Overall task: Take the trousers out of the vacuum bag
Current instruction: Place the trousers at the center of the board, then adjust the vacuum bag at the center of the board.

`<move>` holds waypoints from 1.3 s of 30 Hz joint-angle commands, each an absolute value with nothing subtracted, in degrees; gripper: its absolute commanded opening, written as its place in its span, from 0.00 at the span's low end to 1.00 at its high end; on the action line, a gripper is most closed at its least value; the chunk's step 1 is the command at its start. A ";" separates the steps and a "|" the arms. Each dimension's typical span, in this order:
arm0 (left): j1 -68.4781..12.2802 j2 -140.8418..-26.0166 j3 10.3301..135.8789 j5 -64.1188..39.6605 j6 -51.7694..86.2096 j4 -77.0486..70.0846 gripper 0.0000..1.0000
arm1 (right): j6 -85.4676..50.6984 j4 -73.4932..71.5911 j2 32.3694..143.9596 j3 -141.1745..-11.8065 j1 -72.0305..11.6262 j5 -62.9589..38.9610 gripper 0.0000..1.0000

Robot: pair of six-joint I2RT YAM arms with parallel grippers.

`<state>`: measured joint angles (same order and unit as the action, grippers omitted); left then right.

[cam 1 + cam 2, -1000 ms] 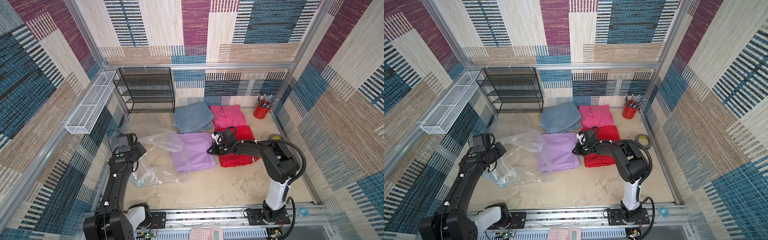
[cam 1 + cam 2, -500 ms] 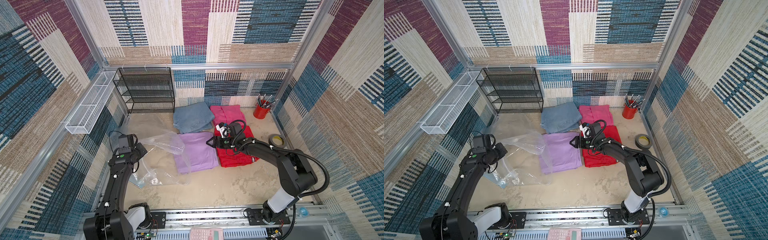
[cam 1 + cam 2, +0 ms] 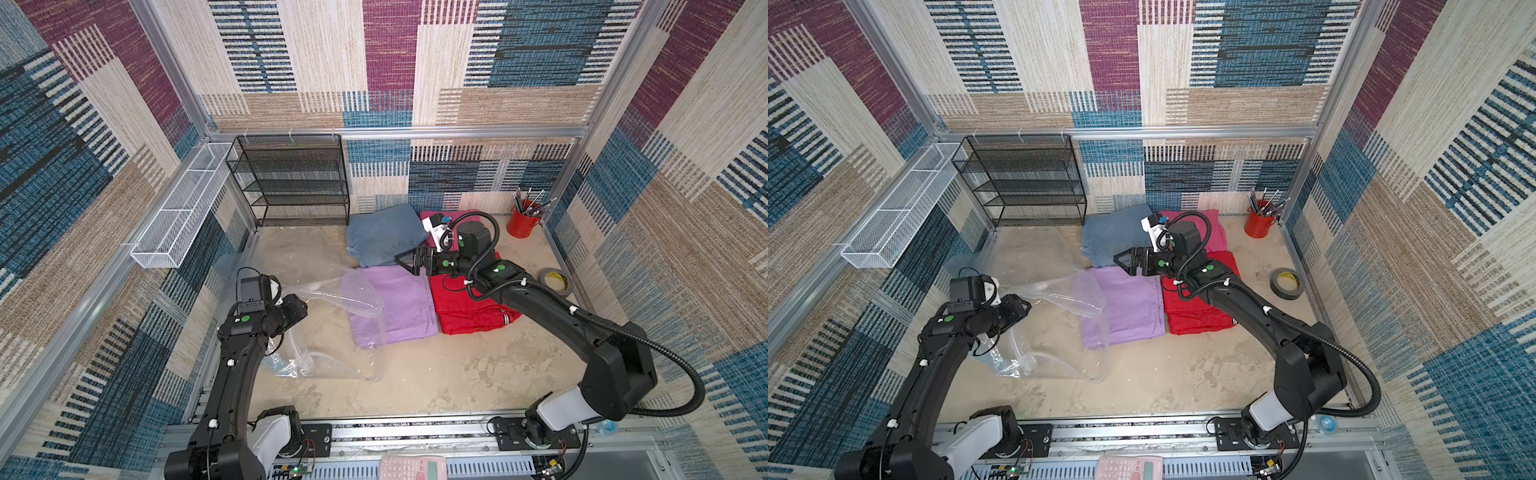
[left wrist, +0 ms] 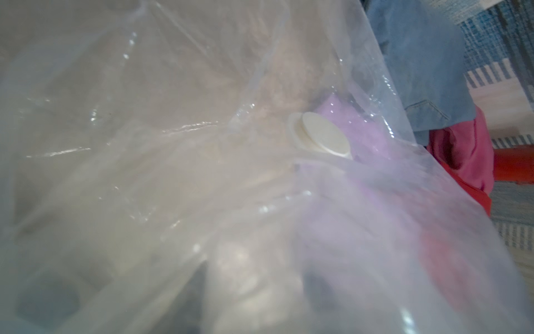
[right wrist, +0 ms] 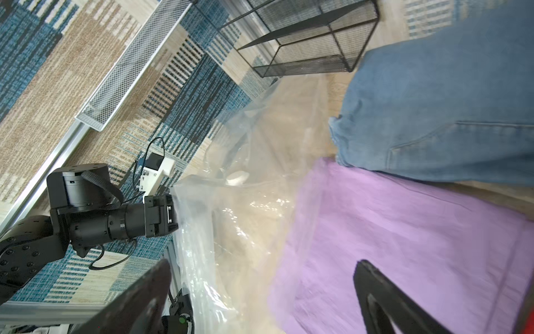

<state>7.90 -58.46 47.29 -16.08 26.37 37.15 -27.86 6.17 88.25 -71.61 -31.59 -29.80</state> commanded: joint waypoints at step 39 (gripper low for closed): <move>8.49 -65.56 63.05 -10.73 22.41 40.07 0.98 | -28.00 9.32 98.61 -72.89 -55.77 -3.32 0.61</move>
